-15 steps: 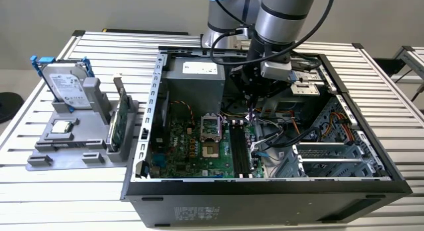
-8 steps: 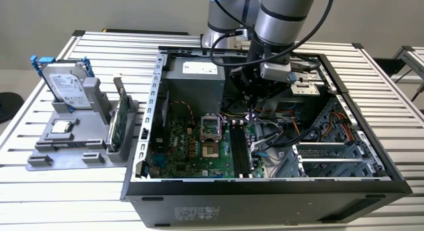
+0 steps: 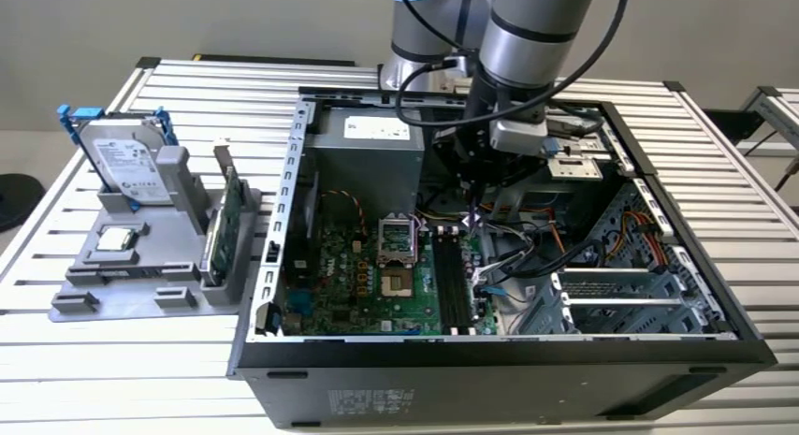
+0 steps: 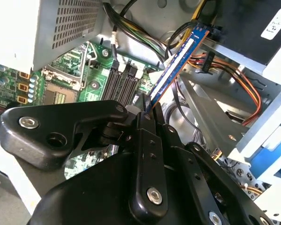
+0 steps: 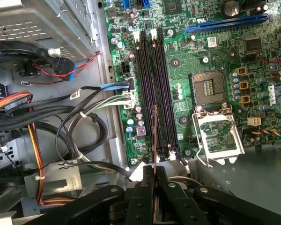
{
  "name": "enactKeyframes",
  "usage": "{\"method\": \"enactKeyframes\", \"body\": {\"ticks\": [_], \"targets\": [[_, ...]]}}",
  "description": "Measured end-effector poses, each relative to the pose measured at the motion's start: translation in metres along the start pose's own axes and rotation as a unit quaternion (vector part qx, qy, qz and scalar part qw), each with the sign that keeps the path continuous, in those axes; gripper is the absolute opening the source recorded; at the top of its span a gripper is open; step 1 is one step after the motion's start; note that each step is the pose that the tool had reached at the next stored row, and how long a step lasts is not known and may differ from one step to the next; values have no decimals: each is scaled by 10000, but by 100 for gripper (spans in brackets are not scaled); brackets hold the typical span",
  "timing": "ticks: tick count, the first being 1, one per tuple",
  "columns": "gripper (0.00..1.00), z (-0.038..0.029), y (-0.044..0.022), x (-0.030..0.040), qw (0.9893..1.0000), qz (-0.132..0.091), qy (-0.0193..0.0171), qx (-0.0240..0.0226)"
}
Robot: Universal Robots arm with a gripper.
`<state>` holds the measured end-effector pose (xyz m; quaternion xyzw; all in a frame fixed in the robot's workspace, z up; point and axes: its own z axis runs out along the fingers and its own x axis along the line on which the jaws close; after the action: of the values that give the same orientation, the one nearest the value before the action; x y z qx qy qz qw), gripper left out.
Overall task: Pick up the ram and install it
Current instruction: 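Insert the ram into the slot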
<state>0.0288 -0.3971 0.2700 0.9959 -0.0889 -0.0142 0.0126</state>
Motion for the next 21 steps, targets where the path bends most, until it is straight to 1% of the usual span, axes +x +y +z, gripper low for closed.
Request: {"method": "enactKeyframes", "body": {"ticks": [2, 4, 6, 9, 11, 13, 15, 17, 21], "targets": [[0, 15, -1, 0, 10000, -2, 0, 0], [0, 43, -1, 1, 10000, -2, 4, -10], [0, 52, -1, 2, 10000, -2, 8, -20], [0, 59, 1, 4, 10000, -3, 8, -14], [0, 78, 3, 6, 10000, -20, 8, -14], [0, 90, 8, 8, 10000, -83, 11, -21], [0, 98, 7, 9, 9998, -200, 15, -30], [0, 108, 8, 9, 9995, -327, 19, -34], [0, 125, 24, 12, 9988, -492, 23, -39]]}}
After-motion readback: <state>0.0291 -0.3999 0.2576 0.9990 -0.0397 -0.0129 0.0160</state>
